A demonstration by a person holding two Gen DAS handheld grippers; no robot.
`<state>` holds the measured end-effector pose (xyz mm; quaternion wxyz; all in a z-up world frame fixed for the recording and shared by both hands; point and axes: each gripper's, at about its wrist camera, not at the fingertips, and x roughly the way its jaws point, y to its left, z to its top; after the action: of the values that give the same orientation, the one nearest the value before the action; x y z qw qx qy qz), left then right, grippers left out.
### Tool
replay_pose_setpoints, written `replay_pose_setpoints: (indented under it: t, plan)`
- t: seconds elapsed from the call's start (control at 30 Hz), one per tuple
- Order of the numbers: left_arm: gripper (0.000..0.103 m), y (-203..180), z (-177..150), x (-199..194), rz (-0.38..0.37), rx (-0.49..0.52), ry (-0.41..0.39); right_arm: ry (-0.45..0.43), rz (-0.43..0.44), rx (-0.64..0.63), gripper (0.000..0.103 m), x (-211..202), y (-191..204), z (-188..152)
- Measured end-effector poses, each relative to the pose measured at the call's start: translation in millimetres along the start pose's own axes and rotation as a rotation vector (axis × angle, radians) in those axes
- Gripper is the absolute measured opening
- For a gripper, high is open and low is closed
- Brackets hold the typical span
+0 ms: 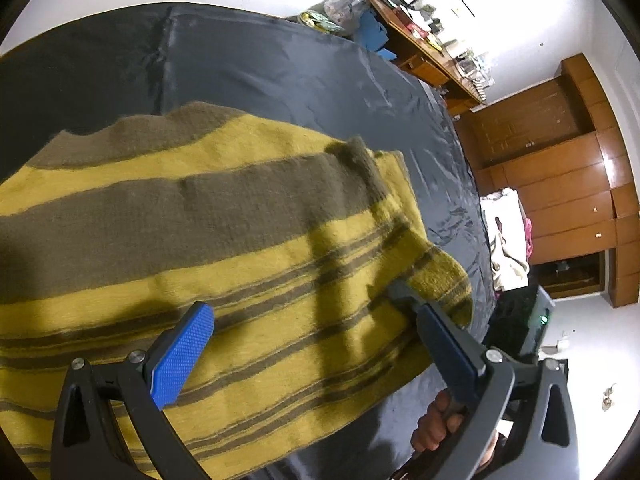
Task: Fold clothes
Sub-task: 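Fold the held edge over with the right gripper while the left gripper approaches, then grasp the folded edge with the left gripper while the right gripper holds it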
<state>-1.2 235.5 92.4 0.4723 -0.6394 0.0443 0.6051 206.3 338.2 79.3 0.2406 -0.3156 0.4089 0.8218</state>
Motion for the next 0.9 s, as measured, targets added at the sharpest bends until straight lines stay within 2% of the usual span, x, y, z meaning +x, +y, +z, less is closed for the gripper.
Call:
replay_pose_setpoints:
  t: [0.3,0.57,0.77,0.9]
  plan:
    - [0.102,-26.1,15.6,-1.7,-0.074,0.018,0.017,-0.094,-0.087,-0.427,0.020,-22.7,68.0,-3.1]
    - [0.102,-24.0,35.5,-22.9,-0.147,0.002,0.003,-0.144,-0.202,-0.792,0.020,-11.3,109.0,-47.1]
    - [0.102,-20.3,41.2,-13.3,-0.120,-0.004,0.040,-0.174,-0.272,-1.045,0.020,-2.8,138.0,-82.1]
    - [0.102,-11.6,39.3,-4.9,-0.089,-0.023,0.075,-0.174,-0.276,-1.131,0.020,0.8,152.0,-100.1]
